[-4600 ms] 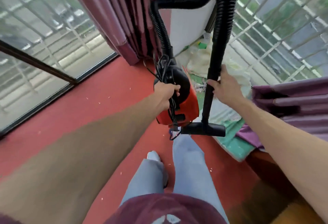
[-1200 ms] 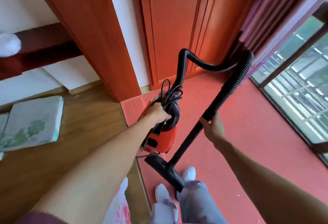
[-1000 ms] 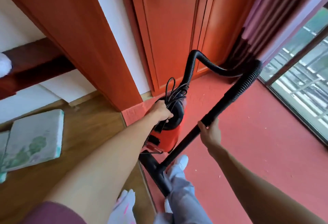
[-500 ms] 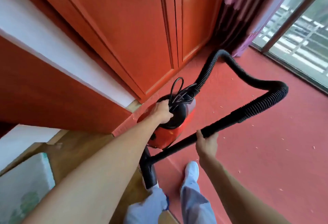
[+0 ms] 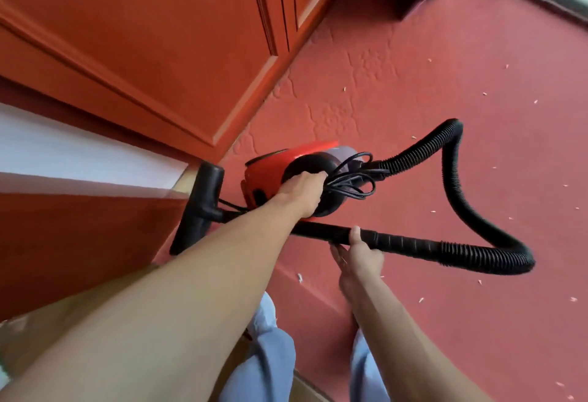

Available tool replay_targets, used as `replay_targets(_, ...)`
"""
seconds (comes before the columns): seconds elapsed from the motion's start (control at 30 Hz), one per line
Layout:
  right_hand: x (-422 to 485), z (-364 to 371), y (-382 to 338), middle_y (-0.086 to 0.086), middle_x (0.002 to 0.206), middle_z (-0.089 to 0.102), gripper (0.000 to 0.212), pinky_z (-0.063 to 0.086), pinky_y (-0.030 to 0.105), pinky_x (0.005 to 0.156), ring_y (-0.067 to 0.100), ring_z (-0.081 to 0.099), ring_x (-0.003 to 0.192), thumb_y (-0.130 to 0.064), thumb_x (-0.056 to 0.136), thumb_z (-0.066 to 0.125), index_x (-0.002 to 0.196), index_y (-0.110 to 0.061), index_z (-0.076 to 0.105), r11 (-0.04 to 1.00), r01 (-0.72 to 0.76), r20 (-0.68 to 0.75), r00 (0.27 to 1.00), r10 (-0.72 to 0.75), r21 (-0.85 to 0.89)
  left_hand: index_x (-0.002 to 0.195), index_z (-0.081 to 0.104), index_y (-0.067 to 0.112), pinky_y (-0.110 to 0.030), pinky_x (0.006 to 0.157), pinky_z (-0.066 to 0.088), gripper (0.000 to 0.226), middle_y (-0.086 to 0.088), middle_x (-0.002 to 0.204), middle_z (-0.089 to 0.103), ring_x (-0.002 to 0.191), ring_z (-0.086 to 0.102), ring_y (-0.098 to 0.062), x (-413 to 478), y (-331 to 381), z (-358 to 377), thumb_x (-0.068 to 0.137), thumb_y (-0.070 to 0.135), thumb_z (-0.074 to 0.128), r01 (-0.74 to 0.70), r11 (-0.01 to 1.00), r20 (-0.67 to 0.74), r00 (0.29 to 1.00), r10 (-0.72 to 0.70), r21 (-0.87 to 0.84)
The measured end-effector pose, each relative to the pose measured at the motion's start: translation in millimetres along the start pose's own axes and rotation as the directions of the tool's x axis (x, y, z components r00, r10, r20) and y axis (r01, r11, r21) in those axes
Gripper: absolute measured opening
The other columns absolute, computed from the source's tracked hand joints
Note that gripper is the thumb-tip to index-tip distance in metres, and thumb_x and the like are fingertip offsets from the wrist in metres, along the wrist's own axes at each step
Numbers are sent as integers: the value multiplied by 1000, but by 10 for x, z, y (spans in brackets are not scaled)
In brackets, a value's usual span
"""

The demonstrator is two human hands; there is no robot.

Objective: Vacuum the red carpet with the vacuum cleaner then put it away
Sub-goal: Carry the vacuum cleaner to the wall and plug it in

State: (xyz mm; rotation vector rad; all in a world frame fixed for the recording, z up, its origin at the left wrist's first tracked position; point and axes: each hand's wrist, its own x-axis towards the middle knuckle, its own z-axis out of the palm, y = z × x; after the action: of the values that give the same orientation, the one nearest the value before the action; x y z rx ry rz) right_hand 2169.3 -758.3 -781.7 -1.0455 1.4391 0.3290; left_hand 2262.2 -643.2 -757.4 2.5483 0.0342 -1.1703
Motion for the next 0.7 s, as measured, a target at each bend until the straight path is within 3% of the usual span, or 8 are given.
replay_targets(0.07,257,131,130,16,93,60,22,57,25,49,36,66,85,-15,96,63,82,-7,47,997,-38,-22,999,40,59,141,46,10,-40,86,47,44,-16,120,66,113,61,-35,285,-134,210,97,5,52,-40,999,39,998,39,28)
replay_targets(0.17,591,222,315,19,107,59,23,59,31,65,39,68,92,-16,97,61,82,-10,44,994,-55,-74,995,62,92,136,49,10,-41,86,48,40,-17,119,65,114,60,-37,626,-275,485,96,5,53,-124,989,103,988,115,86)
replay_targets(0.3,914,228,506,14,106,59,22,58,40,85,37,67,91,-17,98,60,84,-11,45,988,-99,-91,990,109,115,135,49,11,-41,83,48,42,-15,115,67,111,61,-36,883,-368,776,94,-1,49,-187,975,157,973,166,124)
replay_targets(0.43,1169,196,602,13,104,61,16,57,37,80,36,69,90,-19,99,59,91,-9,48,993,-106,-31,994,108,43,140,49,17,-42,92,50,54,-9,120,67,116,61,-31,1046,-292,845,91,-6,45,-262,938,89,965,248,225)
replay_targets(0.6,1458,70,695,16,114,67,25,58,39,77,32,70,93,-20,99,59,118,-6,50,982,-165,32,985,169,-89,129,59,17,-39,83,47,41,-10,125,64,115,62,-32,1120,-59,685,96,-1,44,-322,768,-54,906,419,553)
replay_targets(0.7,1536,-30,807,27,123,62,31,55,43,83,42,64,110,-18,100,56,125,-2,50,954,-283,28,958,287,-95,125,57,12,-39,75,41,36,-12,122,63,113,62,-35,1046,-86,610,95,-3,43,-294,766,-68,914,400,571)
